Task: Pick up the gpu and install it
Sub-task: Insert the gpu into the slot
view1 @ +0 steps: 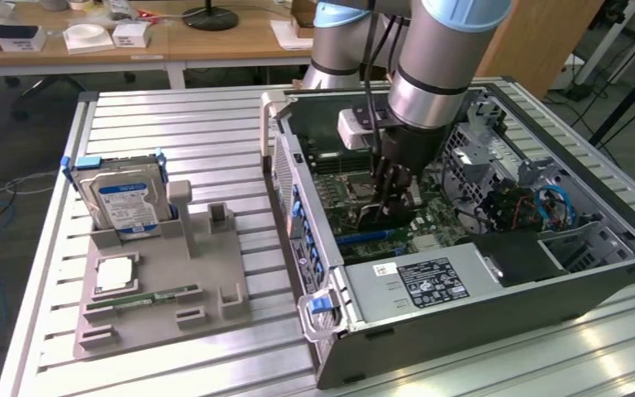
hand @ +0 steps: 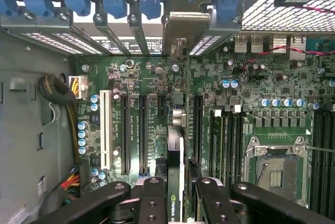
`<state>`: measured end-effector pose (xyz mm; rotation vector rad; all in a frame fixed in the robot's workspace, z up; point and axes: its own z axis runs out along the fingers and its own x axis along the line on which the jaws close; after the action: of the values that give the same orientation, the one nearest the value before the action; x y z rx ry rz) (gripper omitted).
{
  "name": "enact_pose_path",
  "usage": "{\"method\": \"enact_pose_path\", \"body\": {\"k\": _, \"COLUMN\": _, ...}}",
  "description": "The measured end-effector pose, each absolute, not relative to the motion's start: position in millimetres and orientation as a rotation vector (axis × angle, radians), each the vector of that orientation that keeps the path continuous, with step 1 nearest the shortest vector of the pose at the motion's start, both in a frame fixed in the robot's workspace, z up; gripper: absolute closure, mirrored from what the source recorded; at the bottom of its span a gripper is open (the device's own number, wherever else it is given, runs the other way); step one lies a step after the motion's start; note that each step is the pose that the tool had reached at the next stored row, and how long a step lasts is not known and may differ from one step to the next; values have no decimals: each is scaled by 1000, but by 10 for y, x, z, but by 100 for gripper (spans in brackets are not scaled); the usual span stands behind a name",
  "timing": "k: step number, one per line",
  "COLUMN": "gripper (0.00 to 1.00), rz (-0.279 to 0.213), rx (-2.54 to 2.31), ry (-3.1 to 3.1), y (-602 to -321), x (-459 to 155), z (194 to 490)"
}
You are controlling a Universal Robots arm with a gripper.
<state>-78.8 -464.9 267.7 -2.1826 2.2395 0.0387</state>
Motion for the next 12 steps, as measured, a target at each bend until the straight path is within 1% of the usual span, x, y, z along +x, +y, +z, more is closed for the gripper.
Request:
{"method": "enact_pose_path", "body": {"k": 5, "gripper": 74, "rz": 38, "rx": -2182, "ry": 2239, "y": -4650, "x": -793, "z": 2617}}
{"method": "enact_pose_path", "body": {"k": 12, "gripper": 74, "rz": 23, "rx": -2179, "ry": 2235, "y": -4650, "x": -794, "z": 2580}}
